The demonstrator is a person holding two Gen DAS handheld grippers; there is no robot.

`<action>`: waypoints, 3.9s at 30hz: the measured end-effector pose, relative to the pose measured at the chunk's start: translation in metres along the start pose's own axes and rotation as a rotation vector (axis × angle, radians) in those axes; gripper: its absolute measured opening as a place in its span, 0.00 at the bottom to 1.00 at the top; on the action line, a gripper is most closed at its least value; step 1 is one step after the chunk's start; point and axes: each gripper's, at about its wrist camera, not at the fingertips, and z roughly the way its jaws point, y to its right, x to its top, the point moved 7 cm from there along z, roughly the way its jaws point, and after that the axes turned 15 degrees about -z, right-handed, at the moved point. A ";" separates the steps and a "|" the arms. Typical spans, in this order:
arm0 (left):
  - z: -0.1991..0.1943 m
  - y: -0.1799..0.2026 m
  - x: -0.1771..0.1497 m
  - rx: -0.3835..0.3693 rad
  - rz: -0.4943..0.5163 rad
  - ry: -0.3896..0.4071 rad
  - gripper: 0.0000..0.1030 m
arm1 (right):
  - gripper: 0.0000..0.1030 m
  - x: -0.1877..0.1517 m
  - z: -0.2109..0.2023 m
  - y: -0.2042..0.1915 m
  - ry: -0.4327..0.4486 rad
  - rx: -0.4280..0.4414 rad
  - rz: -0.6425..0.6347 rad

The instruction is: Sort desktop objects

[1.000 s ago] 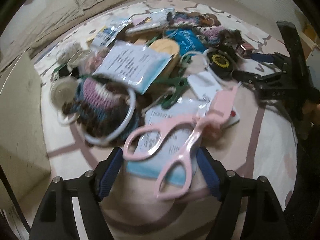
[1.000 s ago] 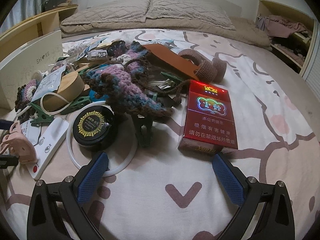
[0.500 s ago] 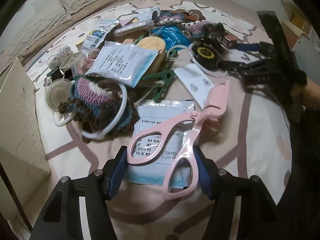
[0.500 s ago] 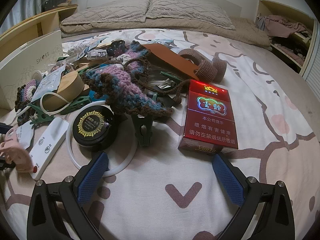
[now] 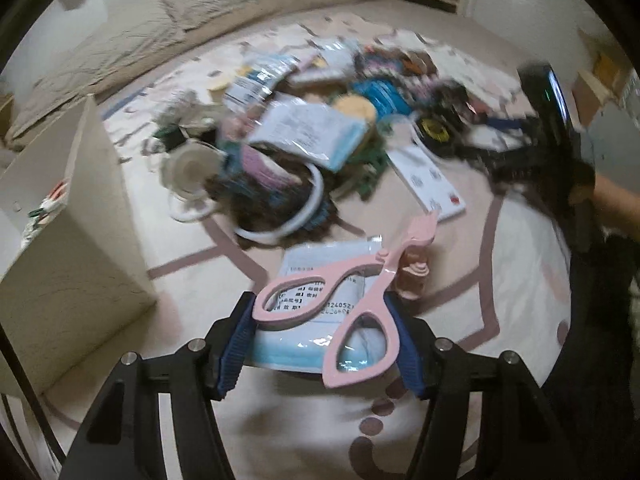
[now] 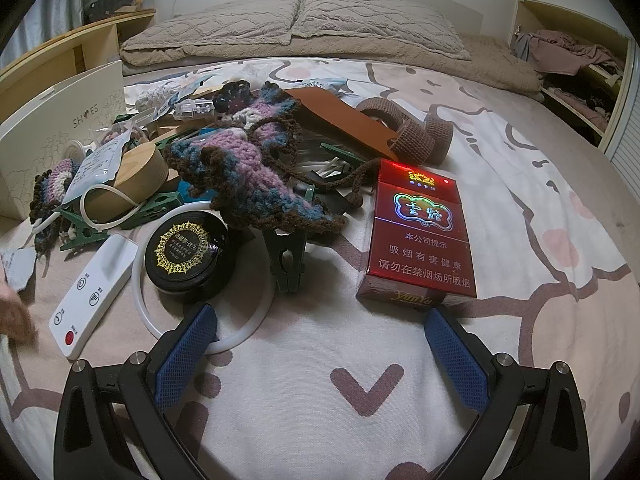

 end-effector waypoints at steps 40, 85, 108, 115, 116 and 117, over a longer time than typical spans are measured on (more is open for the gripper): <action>0.042 0.019 0.008 -0.033 0.008 -0.065 0.78 | 1.00 -0.001 0.000 0.001 0.007 0.008 0.007; 0.008 -0.044 -0.049 -0.099 -0.008 -0.284 0.77 | 1.00 -0.015 -0.008 0.000 -0.029 0.024 0.008; -0.005 0.019 -0.067 -0.277 0.133 -0.388 0.76 | 1.00 -0.036 -0.034 0.029 -0.249 0.077 -0.081; -0.019 -0.003 -0.051 -0.215 0.108 -0.290 0.77 | 1.00 -0.033 -0.040 0.034 -0.222 0.078 -0.085; -0.019 -0.006 -0.045 -0.184 0.101 -0.253 0.77 | 1.00 -0.032 -0.041 0.033 -0.209 0.082 -0.081; -0.018 -0.012 -0.039 -0.135 0.098 -0.205 0.77 | 1.00 -0.030 -0.042 0.032 -0.190 0.089 -0.076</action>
